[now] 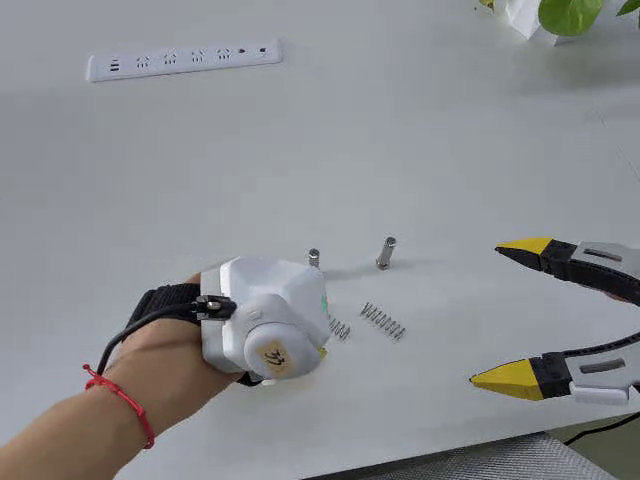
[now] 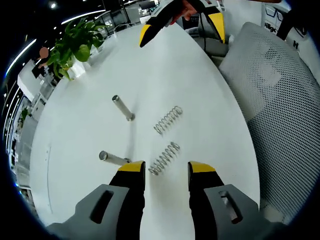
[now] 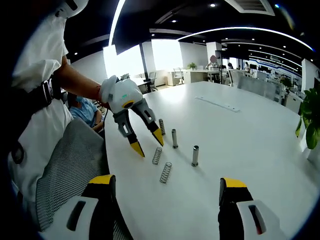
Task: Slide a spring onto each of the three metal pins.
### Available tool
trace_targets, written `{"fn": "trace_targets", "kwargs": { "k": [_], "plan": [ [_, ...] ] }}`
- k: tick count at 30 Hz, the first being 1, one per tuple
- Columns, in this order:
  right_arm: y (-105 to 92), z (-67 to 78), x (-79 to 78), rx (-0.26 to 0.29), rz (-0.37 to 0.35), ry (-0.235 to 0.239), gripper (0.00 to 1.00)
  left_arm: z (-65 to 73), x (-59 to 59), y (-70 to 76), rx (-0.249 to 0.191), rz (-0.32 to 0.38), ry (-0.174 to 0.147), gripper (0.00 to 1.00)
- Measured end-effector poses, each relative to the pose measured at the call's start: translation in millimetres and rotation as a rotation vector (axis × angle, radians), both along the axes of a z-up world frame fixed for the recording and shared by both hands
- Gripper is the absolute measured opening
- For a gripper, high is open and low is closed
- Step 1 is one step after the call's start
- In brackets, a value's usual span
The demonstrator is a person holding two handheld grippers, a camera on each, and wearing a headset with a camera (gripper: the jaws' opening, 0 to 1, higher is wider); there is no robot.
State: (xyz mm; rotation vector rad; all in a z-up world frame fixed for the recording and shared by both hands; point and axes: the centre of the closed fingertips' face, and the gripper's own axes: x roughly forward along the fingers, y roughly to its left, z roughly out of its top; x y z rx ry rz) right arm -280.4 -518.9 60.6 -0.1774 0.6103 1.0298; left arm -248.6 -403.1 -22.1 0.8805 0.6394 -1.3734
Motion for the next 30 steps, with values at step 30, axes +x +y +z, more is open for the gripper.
{"fn": "trace_targets", "kwargs": {
  "k": [30],
  "plan": [
    [-1.8,-5.0,-1.2,0.012,-0.034,0.009,0.80,-14.7,-5.6,13.3,0.048,0.089,0.056,0.10]
  ]
}}
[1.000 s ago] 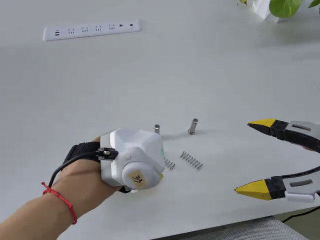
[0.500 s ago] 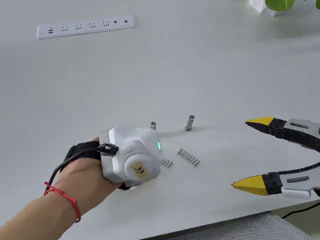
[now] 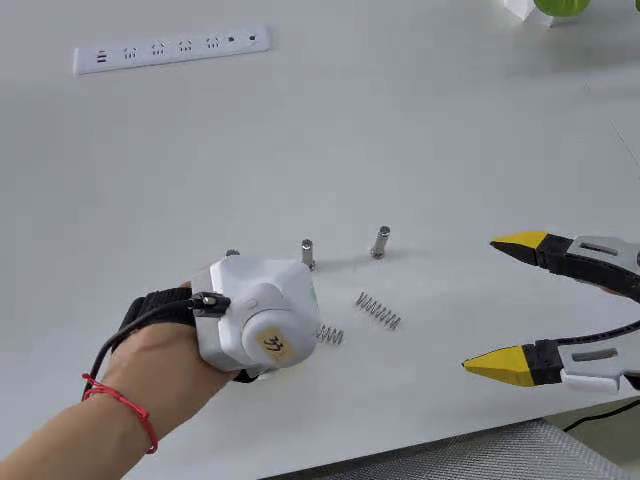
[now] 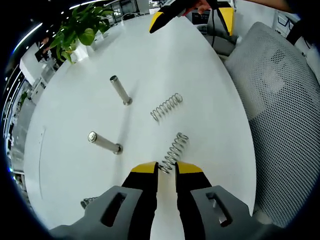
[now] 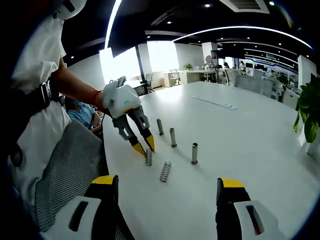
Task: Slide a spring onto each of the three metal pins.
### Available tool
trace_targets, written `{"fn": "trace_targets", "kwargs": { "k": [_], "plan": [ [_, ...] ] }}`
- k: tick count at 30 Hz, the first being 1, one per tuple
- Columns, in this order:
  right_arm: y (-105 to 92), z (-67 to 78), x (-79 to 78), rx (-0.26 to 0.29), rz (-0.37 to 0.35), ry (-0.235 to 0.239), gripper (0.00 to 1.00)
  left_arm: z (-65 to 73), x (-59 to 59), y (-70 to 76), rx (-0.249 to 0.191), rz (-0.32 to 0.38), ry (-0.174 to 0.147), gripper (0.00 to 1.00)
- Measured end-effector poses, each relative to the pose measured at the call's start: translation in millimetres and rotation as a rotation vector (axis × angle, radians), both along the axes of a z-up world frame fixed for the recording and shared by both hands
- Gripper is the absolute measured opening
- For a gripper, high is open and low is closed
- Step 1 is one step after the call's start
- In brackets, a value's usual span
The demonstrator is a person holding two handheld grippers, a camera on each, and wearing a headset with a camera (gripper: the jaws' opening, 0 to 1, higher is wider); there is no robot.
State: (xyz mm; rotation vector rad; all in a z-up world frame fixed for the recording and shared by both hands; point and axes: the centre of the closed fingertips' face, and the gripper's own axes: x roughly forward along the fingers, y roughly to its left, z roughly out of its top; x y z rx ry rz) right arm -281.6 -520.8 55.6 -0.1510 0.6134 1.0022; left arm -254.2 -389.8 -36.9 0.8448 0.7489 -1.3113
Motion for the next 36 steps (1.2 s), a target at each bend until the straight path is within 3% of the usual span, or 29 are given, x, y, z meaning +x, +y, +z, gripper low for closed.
{"fn": "trace_targets", "kwargs": {
  "k": [11,22,24,36],
  "plan": [
    [1.0,-0.1,-1.8,0.003,-0.004,0.000,0.80,-0.5,0.3,-0.1,0.000,0.006,0.006,0.09],
    [5.3,0.1,-3.2,0.004,0.000,0.001,0.79,-0.6,-4.7,1.2,-0.016,0.050,0.046,0.09],
    [6.8,-0.1,-3.4,0.006,0.002,0.002,0.79,-0.1,-5.7,0.7,-0.027,0.069,0.065,0.09],
    [13.0,0.3,-3.7,0.009,0.013,0.003,0.78,1.6,-7.5,0.5,-0.047,0.100,0.088,0.09]
  ]
}}
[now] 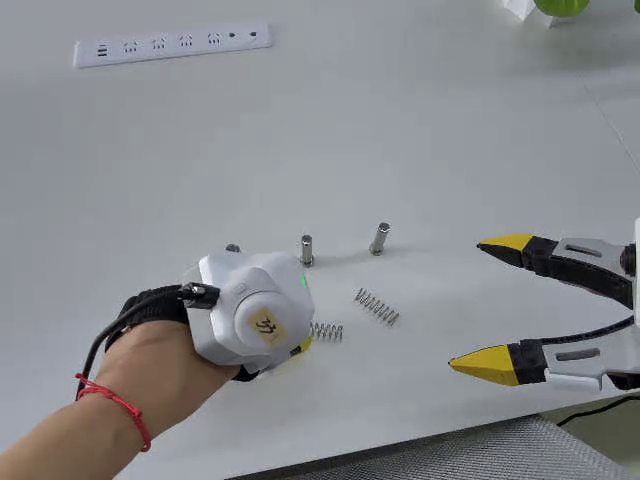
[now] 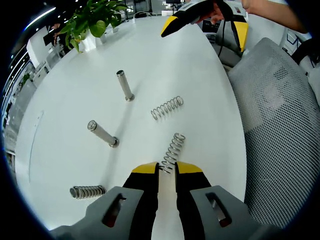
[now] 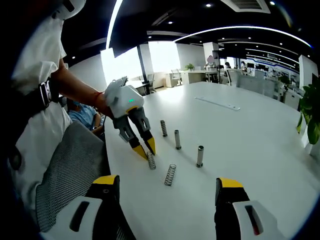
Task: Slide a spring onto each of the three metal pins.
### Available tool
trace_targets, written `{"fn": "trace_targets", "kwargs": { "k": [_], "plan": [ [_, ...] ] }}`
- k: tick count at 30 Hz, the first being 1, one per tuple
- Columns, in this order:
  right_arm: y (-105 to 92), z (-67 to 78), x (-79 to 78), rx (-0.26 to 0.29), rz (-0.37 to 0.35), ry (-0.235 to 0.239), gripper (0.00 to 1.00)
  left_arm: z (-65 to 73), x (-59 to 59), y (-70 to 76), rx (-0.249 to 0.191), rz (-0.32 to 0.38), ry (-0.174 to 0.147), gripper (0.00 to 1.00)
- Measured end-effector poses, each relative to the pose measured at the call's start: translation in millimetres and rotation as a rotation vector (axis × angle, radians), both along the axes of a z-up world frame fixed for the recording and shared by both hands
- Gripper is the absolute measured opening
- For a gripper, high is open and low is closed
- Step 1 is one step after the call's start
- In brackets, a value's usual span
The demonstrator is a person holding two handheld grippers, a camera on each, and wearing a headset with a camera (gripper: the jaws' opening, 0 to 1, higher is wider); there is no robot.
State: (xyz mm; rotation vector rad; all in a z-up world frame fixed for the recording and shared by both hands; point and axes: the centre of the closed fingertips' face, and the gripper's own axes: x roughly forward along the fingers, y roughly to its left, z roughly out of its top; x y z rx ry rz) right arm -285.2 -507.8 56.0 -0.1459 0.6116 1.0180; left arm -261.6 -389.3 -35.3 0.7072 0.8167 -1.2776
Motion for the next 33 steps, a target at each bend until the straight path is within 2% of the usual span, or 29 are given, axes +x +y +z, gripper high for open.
{"fn": "trace_targets", "kwargs": {
  "k": [10,13,16,18,26,33],
  "plan": [
    [1.0,0.3,0.5,-0.001,-0.001,0.002,0.77,-2.3,-4.9,2.7,0.002,-0.003,0.013,0.09],
    [1.3,0.6,0.8,-0.001,-0.002,0.002,0.77,-3.0,-6.9,2.6,0.004,-0.024,0.006,0.09],
    [1.1,1.2,1.5,0.001,-0.006,0.003,0.77,-3.0,-7.1,2.7,0.018,-0.090,-0.033,0.08],
    [0.8,1.4,2.0,-0.001,-0.007,0.003,0.77,-3.3,-7.7,3.4,0.019,-0.083,-0.023,0.08],
    [1.2,3.3,3.7,0.000,-0.010,-0.001,0.76,-3.2,-8.4,3.0,0.031,-0.126,-0.038,0.07],
    [2.4,2.8,2.2,-0.003,-0.005,0.004,0.76,-3.0,-11.1,2.0,0.016,-0.090,-0.009,0.07]
  ]
}}
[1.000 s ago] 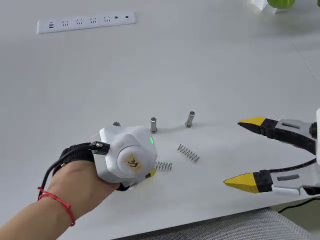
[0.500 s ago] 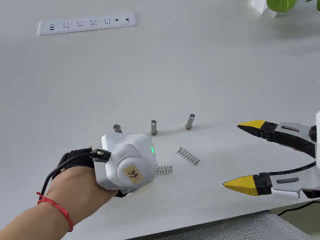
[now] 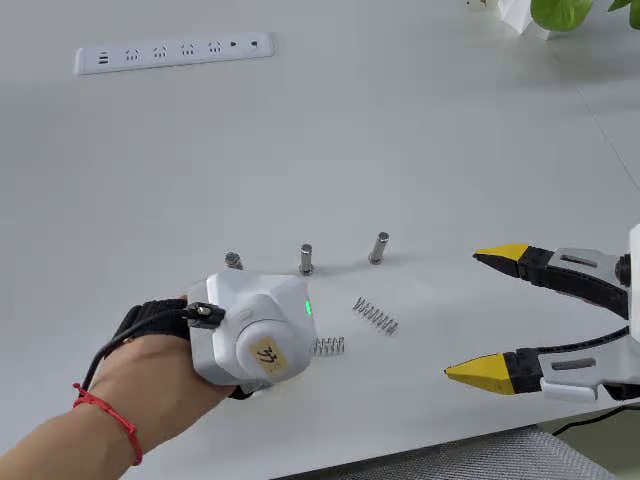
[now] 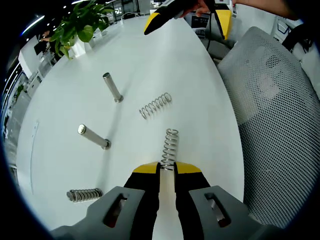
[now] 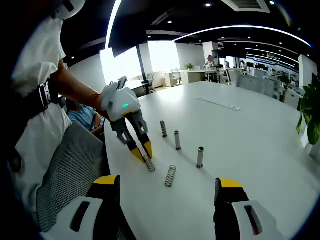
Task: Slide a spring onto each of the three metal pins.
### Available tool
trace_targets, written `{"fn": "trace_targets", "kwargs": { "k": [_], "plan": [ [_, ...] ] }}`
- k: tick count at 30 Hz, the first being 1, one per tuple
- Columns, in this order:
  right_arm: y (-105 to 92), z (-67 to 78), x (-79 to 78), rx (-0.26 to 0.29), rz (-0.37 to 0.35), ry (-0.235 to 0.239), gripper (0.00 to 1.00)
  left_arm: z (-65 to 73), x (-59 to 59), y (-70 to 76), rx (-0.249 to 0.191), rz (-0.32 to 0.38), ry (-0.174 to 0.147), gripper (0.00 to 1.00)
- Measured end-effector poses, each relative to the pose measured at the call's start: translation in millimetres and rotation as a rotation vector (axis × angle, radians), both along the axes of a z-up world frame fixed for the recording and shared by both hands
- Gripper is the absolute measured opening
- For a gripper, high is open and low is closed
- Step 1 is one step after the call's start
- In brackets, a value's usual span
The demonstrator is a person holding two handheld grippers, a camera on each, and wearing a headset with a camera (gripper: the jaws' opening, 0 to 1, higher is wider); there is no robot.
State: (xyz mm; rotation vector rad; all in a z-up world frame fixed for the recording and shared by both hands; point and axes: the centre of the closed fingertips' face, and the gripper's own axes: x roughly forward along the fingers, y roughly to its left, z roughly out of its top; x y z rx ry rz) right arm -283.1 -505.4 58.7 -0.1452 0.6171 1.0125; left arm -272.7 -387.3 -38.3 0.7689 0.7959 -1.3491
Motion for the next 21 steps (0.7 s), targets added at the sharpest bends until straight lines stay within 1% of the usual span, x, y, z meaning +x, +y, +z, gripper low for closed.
{"fn": "trace_targets", "kwargs": {
  "k": [6,9,11,13,16,19,21],
  "plan": [
    [3.9,1.6,-1.5,-0.002,0.009,0.002,0.76,6.7,-1.0,-1.9,-0.049,0.035,0.016,0.07],
    [6.7,2.0,-1.9,-0.004,0.016,0.000,0.75,7.5,-1.6,-1.3,-0.054,0.037,0.011,0.07],
    [8.5,3.0,-2.0,-0.005,0.020,-0.002,0.75,9.9,-1.9,-1.5,-0.068,0.048,0.018,0.07],
    [10.3,4.5,-1.9,-0.002,0.024,-0.002,0.75,11.4,-2.1,-1.2,-0.072,0.050,0.014,0.07],
    [14.2,6.8,-2.5,-0.008,0.040,-0.005,0.73,19.2,-2.3,-2.8,-0.105,0.070,0.019,0.07],
    [18.9,13.8,0.4,0.002,0.045,-0.015,0.72,30.8,-1.7,-4.5,-0.158,0.106,0.029,0.07],
    [22.2,18.5,2.0,0.004,0.052,-0.022,0.71,38.4,-1.1,-4.1,-0.185,0.123,0.025,0.07]
  ]
}}
